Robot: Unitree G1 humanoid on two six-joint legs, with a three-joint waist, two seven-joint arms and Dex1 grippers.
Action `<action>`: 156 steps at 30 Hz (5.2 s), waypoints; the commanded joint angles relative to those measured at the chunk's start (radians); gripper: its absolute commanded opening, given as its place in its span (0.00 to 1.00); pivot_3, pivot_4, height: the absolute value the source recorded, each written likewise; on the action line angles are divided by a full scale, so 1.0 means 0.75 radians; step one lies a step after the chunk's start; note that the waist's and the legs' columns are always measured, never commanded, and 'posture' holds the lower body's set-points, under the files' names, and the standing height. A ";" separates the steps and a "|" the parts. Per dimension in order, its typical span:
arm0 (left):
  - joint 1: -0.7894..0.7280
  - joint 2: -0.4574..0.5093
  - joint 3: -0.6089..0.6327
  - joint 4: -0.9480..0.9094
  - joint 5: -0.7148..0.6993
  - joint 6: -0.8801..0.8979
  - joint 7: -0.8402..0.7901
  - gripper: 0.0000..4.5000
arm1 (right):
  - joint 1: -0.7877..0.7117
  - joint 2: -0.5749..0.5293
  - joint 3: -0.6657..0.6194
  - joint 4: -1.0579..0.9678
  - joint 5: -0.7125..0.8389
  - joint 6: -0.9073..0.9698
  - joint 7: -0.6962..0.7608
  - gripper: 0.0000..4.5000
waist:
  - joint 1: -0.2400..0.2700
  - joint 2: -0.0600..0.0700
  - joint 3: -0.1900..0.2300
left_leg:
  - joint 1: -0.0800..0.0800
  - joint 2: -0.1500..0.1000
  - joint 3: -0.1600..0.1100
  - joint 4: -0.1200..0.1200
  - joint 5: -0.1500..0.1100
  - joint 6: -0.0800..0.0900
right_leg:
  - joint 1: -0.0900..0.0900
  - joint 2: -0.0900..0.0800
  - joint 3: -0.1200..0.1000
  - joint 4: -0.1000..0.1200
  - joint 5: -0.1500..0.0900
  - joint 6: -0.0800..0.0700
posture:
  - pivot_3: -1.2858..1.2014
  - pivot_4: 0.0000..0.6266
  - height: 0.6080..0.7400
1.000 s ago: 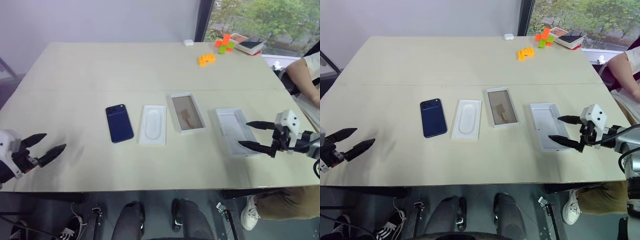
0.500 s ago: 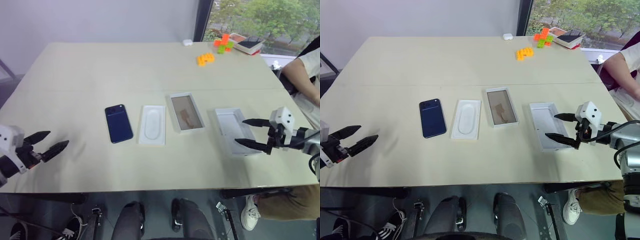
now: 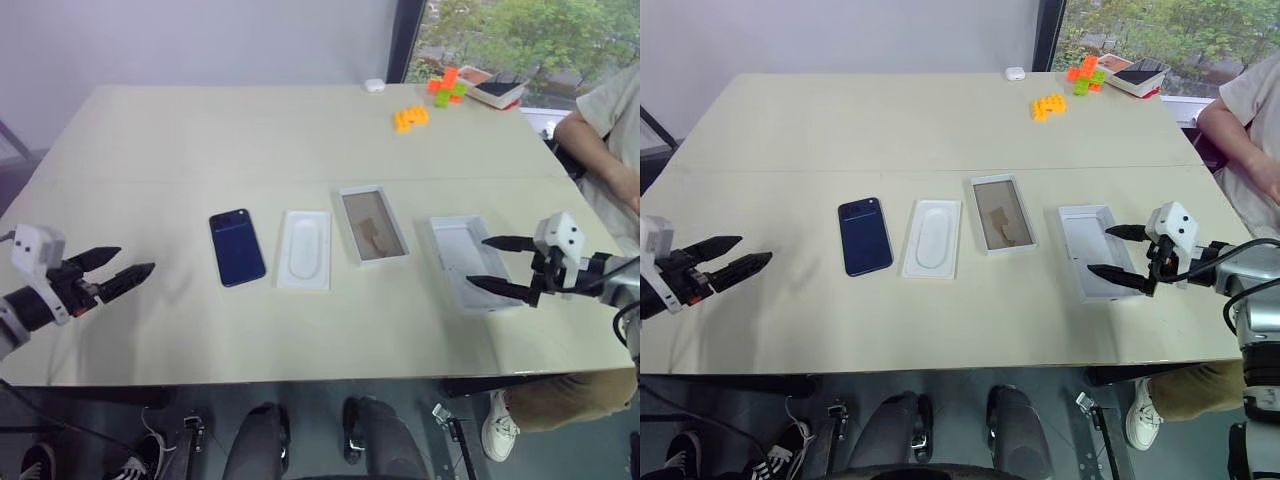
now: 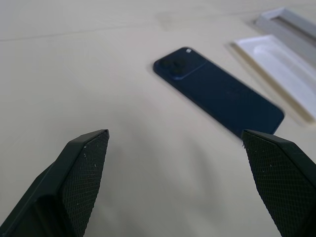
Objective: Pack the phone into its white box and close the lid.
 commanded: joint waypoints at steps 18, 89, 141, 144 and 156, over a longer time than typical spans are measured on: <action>-0.742 -0.457 -0.584 0.090 0.029 0.513 0.527 1.00 | -0.161 0.107 0.129 -0.157 -0.003 0.037 -0.010 0.99 | 0.005 -0.001 0.000 | 0.007 -0.002 -0.001 0.002 0.001 -0.001 | 0.006 0.000 0.001 0.005 0.001 0.003 | 0.52 0.24 1.00; -1.073 -0.706 -0.046 0.448 -0.038 0.982 0.787 0.01 | -0.426 0.350 0.487 -0.076 -0.250 0.068 -0.057 1.00 | -0.003 -0.002 0.000 | 0.010 -0.003 -0.005 0.002 0.008 -0.012 | 0.006 0.000 0.001 0.014 0.000 0.003 | 0.52 0.24 1.00; -1.129 -1.043 -0.089 0.280 -0.038 1.156 1.027 0.00 | -0.237 0.176 0.234 -0.415 0.046 0.365 0.054 0.64 | 0.015 -0.004 0.001 | 0.008 -0.006 -0.007 0.000 0.006 -0.010 | 0.005 0.001 -0.001 0.011 0.000 0.004 | 0.52 0.24 1.00; -1.138 -1.056 -0.147 0.319 -0.024 1.136 1.007 0.00 | -0.197 0.189 0.142 -0.339 0.057 0.215 0.033 0.64 | 0.023 -0.004 0.001 | 0.008 -0.004 -0.007 -0.001 0.006 -0.011 | 0.005 0.003 -0.001 0.012 0.000 0.004 | 0.52 0.24 1.00; -1.170 -1.117 -0.242 0.459 0.014 1.054 0.997 0.00 | -0.173 0.226 0.167 -0.314 0.010 0.112 -0.051 0.64 | 0.029 -0.004 0.001 | 0.008 -0.006 -0.006 0.000 0.006 -0.010 | 0.005 0.001 0.000 0.011 0.000 0.004 | 0.52 0.24 1.00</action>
